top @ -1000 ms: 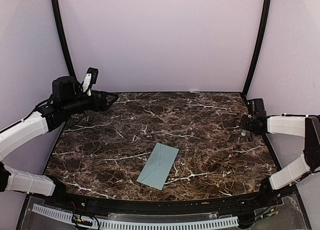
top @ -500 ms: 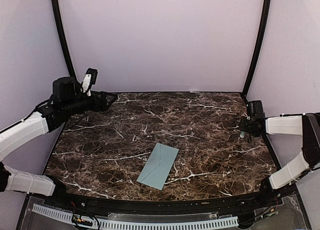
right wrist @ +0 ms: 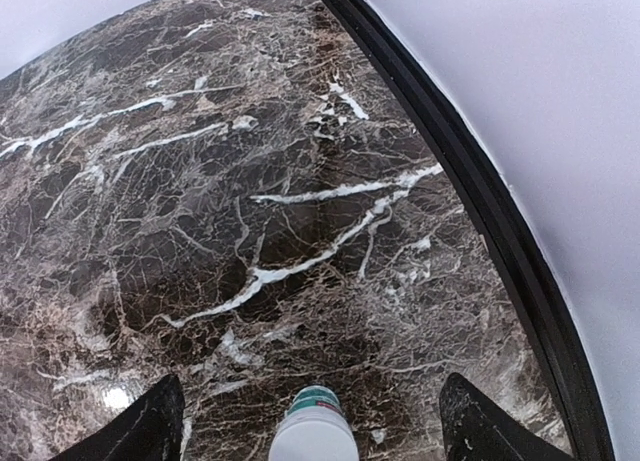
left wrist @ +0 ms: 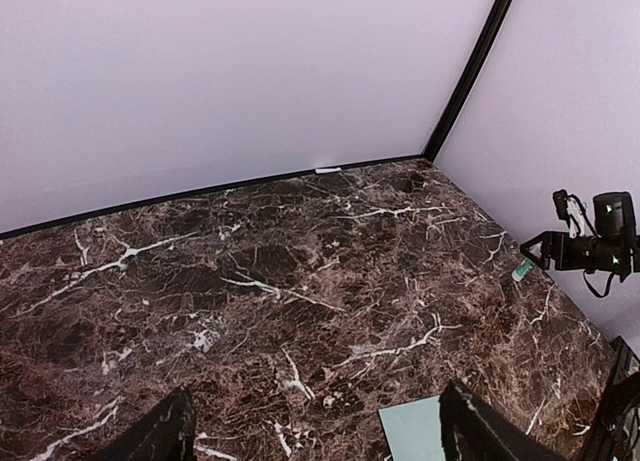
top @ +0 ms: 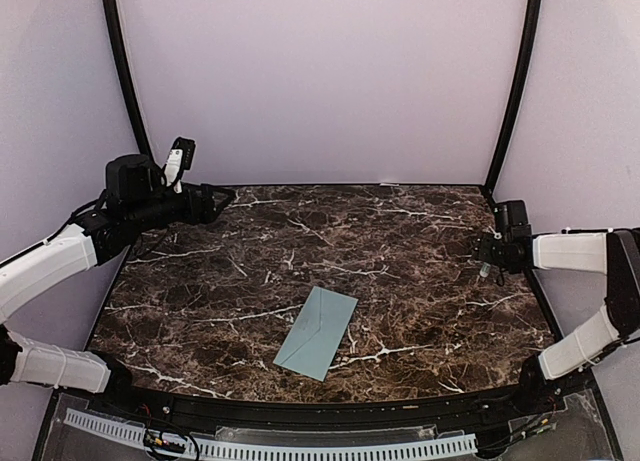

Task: Place the letter into the envelope and seal it
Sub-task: Place the solid glue at the center of the board, then reset both arms

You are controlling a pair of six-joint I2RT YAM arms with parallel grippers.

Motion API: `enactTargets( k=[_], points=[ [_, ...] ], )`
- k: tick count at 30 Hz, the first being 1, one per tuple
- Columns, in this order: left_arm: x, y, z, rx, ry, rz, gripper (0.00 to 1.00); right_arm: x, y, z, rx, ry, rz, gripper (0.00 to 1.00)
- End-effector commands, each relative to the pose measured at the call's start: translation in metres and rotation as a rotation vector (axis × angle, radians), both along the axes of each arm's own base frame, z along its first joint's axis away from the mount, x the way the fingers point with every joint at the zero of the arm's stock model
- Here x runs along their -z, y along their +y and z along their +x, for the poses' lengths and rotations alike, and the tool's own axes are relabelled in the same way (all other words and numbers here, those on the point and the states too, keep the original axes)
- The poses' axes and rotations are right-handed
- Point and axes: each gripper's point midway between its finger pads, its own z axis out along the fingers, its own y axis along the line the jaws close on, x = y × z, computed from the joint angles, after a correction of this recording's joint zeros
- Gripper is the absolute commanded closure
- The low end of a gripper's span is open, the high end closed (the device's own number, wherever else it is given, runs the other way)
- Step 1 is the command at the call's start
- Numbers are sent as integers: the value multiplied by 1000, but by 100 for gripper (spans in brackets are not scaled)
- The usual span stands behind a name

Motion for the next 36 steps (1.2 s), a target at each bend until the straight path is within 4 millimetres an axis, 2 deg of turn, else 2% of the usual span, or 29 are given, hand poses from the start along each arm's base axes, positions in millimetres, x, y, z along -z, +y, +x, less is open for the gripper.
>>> enactTargets(
  k=[1, 4, 8, 10, 12, 13, 14, 15, 16, 17, 18, 19, 20, 21, 22, 23, 24, 25, 26, 28, 31, 32, 34, 36],
  points=[
    [-1, 7, 1, -34, 6, 7, 17, -39, 2, 11, -17, -85, 7, 10],
    [2, 10, 5, -62, 29, 6, 17, -57, 7, 13, -51, -107, 12, 2],
    [4, 13, 11, -91, 60, -46, 16, -88, 17, 16, -120, -168, 34, 1],
    [20, 27, 16, -151, 75, -51, 16, -103, 20, 16, -151, -212, 56, 1],
    [35, 52, 24, -238, 84, -73, 15, -114, 21, 14, -179, -254, 82, 2],
    [32, 71, 30, -282, 58, -105, 15, -117, 19, 13, -187, -272, 97, 2],
    [50, 96, 32, -349, 93, -131, 15, -120, 16, 11, -185, -290, 109, 1],
    [43, 104, 32, -346, 50, -171, 15, -122, 12, 10, -180, -307, 116, 1],
    [61, 129, 30, -410, 73, -197, 14, -124, 10, 8, -179, -325, 124, 1],
    [52, 138, 29, -416, 20, -228, 14, -124, 1, 6, -159, -341, 131, 1],
    [69, 162, 24, -478, 35, -237, 14, -124, -5, 2, -144, -356, 136, 1],
    [64, 170, 22, -492, -5, -246, 14, -128, -8, 0, -138, -386, 142, 1],
    [77, 187, 18, -538, 3, -238, 13, -131, -11, -3, -132, -417, 144, 1],
    [75, 194, 16, -558, -27, -236, 13, -133, -12, -7, -128, -448, 143, 1],
    [87, 204, 11, -593, -17, -227, 12, -136, -14, -11, -124, -482, 135, 1],
    [81, 210, 11, -615, -63, -226, 11, -133, -15, -16, -121, -507, 124, 1],
    [93, 213, 6, -631, -61, -210, 10, -135, -17, -21, -122, -540, 104, 1],
    [87, 218, 5, -650, -122, -185, 10, -137, -18, -25, -119, -575, 84, 1],
    [97, 220, 0, -665, -122, -165, 9, -141, -21, -30, -113, -616, 63, 1],
    [104, 231, -5, -717, -169, -92, 9, -143, -25, -37, -101, -678, 25, 2],
    [106, 232, -11, -708, -245, 31, 8, -140, -28, -46, -96, -768, -28, 1],
    [109, 232, -11, -704, -248, 45, 8, -145, -28, -50, -98, -823, -48, 1],
    [103, 229, -14, -693, -312, 42, 7, -138, -30, -56, -95, -862, -76, 1],
    [115, 224, -16, -666, -302, 40, 7, -127, -32, -60, -80, -868, -90, 1]
  ],
)
